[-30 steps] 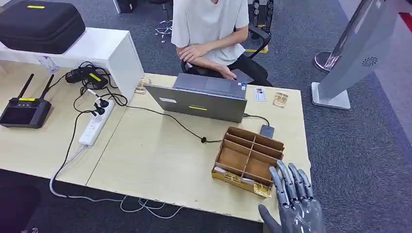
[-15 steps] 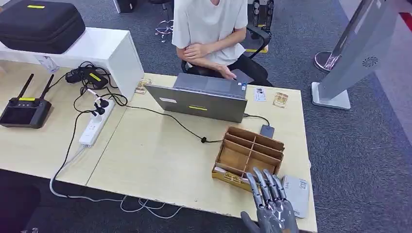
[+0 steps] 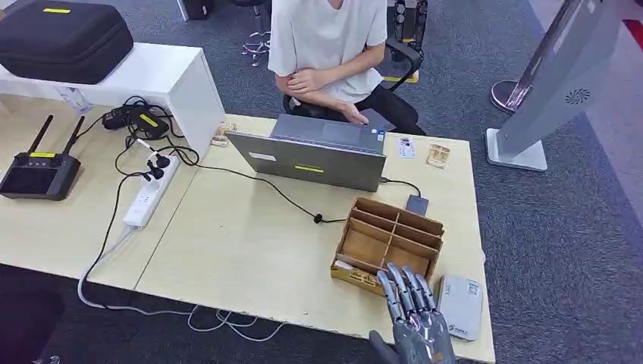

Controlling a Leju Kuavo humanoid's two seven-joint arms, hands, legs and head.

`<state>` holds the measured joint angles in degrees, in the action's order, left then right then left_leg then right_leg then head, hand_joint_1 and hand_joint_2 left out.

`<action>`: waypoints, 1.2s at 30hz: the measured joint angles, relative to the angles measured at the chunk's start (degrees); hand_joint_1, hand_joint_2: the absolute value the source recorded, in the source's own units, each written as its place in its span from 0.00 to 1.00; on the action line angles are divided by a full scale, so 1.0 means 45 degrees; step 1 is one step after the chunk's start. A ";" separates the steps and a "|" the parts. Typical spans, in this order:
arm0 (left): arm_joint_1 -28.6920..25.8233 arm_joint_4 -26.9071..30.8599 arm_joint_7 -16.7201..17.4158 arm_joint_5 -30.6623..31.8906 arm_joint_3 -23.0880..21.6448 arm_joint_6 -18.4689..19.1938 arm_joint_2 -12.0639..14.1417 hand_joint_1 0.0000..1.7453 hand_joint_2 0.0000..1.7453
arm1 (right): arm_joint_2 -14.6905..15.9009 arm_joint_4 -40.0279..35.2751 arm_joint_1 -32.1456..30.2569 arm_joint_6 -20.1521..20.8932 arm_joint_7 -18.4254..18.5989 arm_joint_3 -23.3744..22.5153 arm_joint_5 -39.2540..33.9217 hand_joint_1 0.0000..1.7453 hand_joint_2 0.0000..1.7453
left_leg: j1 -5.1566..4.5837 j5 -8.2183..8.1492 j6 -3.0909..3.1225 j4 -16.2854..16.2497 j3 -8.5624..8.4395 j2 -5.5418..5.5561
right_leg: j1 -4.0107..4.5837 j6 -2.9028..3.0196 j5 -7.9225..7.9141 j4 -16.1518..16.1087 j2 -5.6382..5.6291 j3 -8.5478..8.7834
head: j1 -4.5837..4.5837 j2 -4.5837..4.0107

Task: Pass the card to the sensor for recognition and then transmit it.

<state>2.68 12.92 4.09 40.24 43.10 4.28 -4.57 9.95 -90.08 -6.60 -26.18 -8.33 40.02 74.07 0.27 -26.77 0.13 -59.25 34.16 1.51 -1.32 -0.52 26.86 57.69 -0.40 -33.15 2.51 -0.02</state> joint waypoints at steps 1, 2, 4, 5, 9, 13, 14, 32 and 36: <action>0.0006 0.0000 0.0000 0.0054 0.0000 0.0000 0.0000 0.00 1.00 | -0.0044 0.0280 0.0118 -0.0300 0.0020 0.0020 0.0118 0.00 1.00 | 0.0000 0.0000 0.0000 0.0000 0.0000 0.0000 | 0.0000 0.0000 0.0000 0.0000 0.0000 0.0000 | 0.0005 0.0005; 0.0012 0.0000 -0.0014 0.0170 0.0000 0.0005 -0.0005 0.00 1.00 | -0.0107 0.0621 0.0228 -0.0622 0.0034 0.0034 0.0243 0.00 1.00 | 0.0000 0.0000 0.0000 0.0000 0.0000 -0.0001 | 0.0000 0.0000 -0.0001 0.0000 0.0000 0.0000 | 0.0000 0.0000; 0.0039 0.0000 -0.0015 0.0330 0.0000 0.0024 -0.0015 0.00 1.00 | -0.0247 0.1350 0.0489 -0.1181 0.0275 0.0102 0.0586 0.00 1.00 | 0.0000 0.0000 0.0000 0.0000 -0.0002 -0.0001 | 0.0000 0.0000 -0.0001 0.0000 -0.0001 0.0000 | 0.0000 0.0000; 0.0049 0.0000 -0.0019 0.0384 0.0000 0.0034 -0.0015 0.00 1.00 | -0.0336 0.1625 0.0542 -0.1407 0.0589 0.0097 0.0832 0.00 1.00 | 0.0000 0.0001 0.0000 0.0000 -0.0002 0.0002 | 0.0000 0.0000 -0.0001 0.0000 0.0000 0.0001 | 0.0005 0.0000; 0.0060 0.0000 -0.0019 0.0588 0.0000 0.0078 -0.0029 0.00 1.00 | -0.0899 0.3002 0.0627 -0.2183 0.1662 -0.0111 0.1739 0.00 1.00 | 0.0000 0.0000 -0.0001 0.0000 -0.0002 -0.0001 | 0.0000 0.0001 -0.0001 0.0000 0.0000 -0.0001 | 0.0005 0.0000; 0.0067 0.0000 -0.0019 0.0685 0.0000 0.0078 -0.0029 0.00 1.00 | -0.1152 0.3918 0.0654 -0.2280 0.1851 -0.0350 0.1817 0.00 1.00 | 0.0001 0.0000 -0.0001 0.0000 0.0001 0.0001 | 0.0001 0.0001 0.0000 0.0000 0.0001 -0.0002 | 0.0005 0.0000; 0.0070 0.0000 -0.0015 0.0700 0.0000 0.0082 -0.0029 0.00 1.00 | -0.1210 0.4167 0.0671 -0.2314 0.1890 -0.0431 0.1817 0.00 1.00 | 0.0000 0.0000 -0.0001 0.0000 0.0001 0.0001 | 0.0000 0.0001 0.0000 0.0000 0.0001 -0.0002 | 0.0000 0.0000; 0.0069 0.0000 -0.0015 0.0967 0.0000 0.0024 -0.0029 0.00 1.00 | -0.1735 0.6005 0.0816 -0.2406 0.2060 -0.1573 0.1924 0.00 1.00 | 0.0000 0.0000 -0.0001 0.0000 0.0002 0.0001 | 0.0000 0.0001 0.0000 0.0000 0.0001 -0.0003 | 0.0005 0.0000; 0.0069 0.0000 -0.0015 0.1040 0.0000 -0.0039 -0.0029 0.00 1.00 | -0.1764 0.6083 0.0790 -0.2445 0.2060 -0.2030 0.1948 0.00 1.00 | 0.0000 0.0000 -0.0001 0.0000 0.0002 0.0001 | 0.0000 0.0000 0.0000 0.0000 0.0001 -0.0002 | 0.0000 0.0000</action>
<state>2.99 12.92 4.02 44.92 43.10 4.11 -4.70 2.01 -62.71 -3.04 -37.18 0.94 30.89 82.84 0.27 -26.77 0.13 -59.25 34.17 1.51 -1.32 -0.52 26.86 57.69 -0.40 -33.16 2.51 -0.02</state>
